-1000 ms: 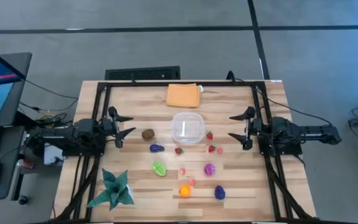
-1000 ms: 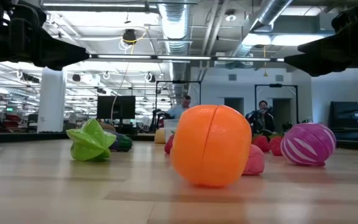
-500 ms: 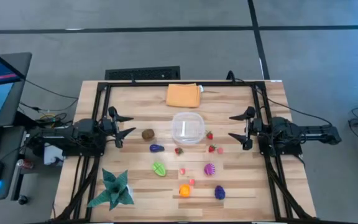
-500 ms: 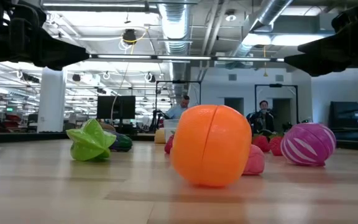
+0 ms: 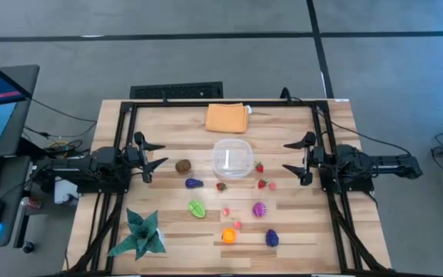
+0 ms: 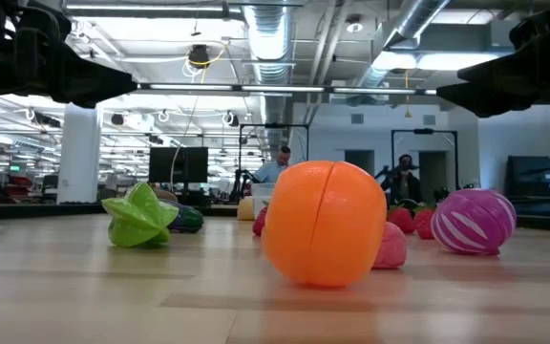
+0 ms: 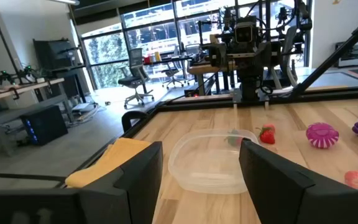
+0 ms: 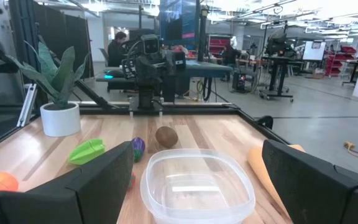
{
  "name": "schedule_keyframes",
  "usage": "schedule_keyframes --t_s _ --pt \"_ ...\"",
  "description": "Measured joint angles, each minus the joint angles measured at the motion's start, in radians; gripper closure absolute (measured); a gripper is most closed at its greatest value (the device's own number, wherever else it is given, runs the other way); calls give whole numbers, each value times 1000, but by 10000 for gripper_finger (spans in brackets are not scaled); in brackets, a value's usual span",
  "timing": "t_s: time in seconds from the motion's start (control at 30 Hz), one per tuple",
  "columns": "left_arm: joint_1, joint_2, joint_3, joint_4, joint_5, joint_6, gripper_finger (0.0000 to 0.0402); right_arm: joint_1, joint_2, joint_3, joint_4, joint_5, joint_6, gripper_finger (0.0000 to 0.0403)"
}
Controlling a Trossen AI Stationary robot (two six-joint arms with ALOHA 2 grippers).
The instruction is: Pick and placing Produce into tupperware
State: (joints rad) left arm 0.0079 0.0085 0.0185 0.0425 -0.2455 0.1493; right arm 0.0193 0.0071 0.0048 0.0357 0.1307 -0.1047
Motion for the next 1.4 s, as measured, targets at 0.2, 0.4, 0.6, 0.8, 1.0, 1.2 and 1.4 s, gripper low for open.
schedule_keyframes --t_s 0.2,0.4,0.6,0.8,1.0,1.2,1.4 --pt "0 0 0 0 0 0 198 0 0 0 0 0 0 22" --pt "0 0 0 0 5 -50 198 0 0 0 0 0 0 22" --pt "0 0 -2 55 35 -419 198 0 0 0 0 0 0 22" --pt "0 0 -2 92 -27 -556 198 0 0 0 0 0 0 22" --pt "0 0 -2 95 -40 -682 198 -10 0 0 2 18 -110 22" --pt "0 0 -2 97 -68 -792 198 -9 0 0 2 19 -124 22" --pt "0 0 -5 71 -128 -1002 198 -9 0 0 3 20 -158 22"
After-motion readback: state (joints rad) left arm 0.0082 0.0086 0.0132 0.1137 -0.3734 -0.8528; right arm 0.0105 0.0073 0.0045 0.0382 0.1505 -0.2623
